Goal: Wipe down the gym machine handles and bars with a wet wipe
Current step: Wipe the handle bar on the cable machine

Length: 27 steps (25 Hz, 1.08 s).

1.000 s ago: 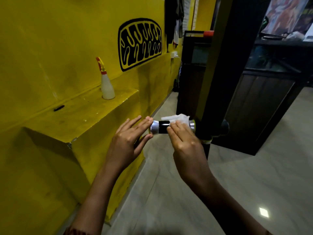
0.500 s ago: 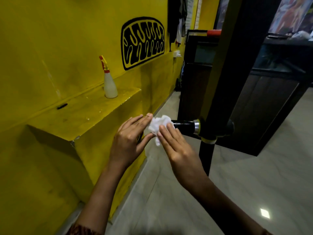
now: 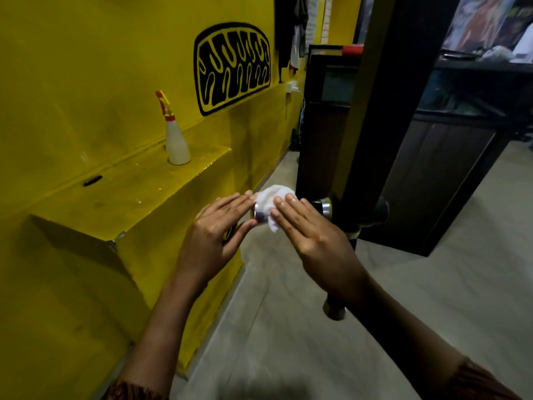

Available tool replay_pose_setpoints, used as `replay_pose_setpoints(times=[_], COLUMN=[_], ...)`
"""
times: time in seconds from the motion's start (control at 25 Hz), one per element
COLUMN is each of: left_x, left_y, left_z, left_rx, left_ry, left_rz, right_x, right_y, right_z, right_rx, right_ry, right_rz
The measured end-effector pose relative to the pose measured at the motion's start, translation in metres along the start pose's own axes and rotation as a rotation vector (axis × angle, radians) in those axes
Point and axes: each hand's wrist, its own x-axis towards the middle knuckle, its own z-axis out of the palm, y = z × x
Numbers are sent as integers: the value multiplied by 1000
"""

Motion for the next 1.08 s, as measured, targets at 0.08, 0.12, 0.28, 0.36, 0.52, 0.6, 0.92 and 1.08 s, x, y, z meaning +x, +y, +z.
replay_pose_setpoints(times=[0.08,0.12,0.28,0.36,0.52,0.6,0.92,1.08], left_x=[1,2,0,0,4,8,7,5], left_y=[0,1,6,5,5,8,9,7], left_z=[0,0,4,2,-2,0,1,0], left_rx=[-10,-13,-42,-40,40,74,34,9], left_ry=[-8,-7,6,22,-35,-51,-41,-34], left_rz=[1,1,-25,-42,-6,-16,-67,-90], right_x=[-9,-15,-10,9,21,8,-35,-16], right_y=[0,-1,-13,-12,-6,1,-27,-14], right_z=[-15,-23,-41,-30,-11,-20,-46,-36], right_rx=[-71,-106,-148,-90,-97,-225,-159,-179], right_ry=[14,7,-10,-38,-91,-101,-128,23], right_rz=[27,72,269,259,123,186,273,234])
